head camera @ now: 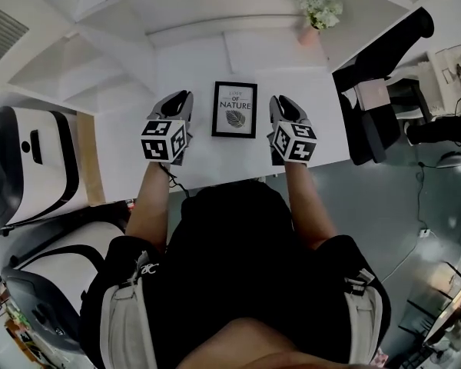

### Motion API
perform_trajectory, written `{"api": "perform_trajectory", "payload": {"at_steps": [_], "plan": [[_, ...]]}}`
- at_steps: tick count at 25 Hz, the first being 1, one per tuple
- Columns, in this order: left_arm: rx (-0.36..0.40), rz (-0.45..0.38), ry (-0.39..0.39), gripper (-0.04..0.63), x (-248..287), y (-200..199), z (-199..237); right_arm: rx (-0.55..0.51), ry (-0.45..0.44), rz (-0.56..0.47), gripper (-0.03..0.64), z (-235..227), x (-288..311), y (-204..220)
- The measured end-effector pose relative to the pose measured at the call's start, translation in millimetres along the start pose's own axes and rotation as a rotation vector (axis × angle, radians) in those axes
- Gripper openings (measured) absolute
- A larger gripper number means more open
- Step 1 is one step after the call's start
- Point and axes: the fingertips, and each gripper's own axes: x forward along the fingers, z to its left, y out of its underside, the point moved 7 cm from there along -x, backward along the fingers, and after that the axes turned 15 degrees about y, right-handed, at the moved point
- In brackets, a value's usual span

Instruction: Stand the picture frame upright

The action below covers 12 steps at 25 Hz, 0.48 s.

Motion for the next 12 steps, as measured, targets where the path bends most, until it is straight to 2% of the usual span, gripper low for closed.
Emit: {"api": "perform_trajectory", "payload": {"at_steps": [1,2,3,6,12], "plan": [[-0.027,0.010,0.040,0.156,1.4,2.7,2.0,0.005,-0.013,0.018,0.096,-0.6,2.3,3.0],[-0.049,0.024,0.074,0.226,2.8,5.5,4.6,0.009,-0.025,0.038,0.116,-1.4,5.2,6.1],[-0.066,0.038,0.096,0.251,3.4,8.4,8.0,0.014,-0.034,0.058,0.135,-2.4,8.4,9.4],[-0.111,0.069,0.121,0.270,-1.1,16.7,21.7,0.021,-0.036,0.106,0.173,-6.1,15.4,18.9],[-0.183,0.164,0.115,0.270,-11.2,39.8,60.4,0.026,-0.041,0.183,0.175,-5.7,26.8,33.3]]}}
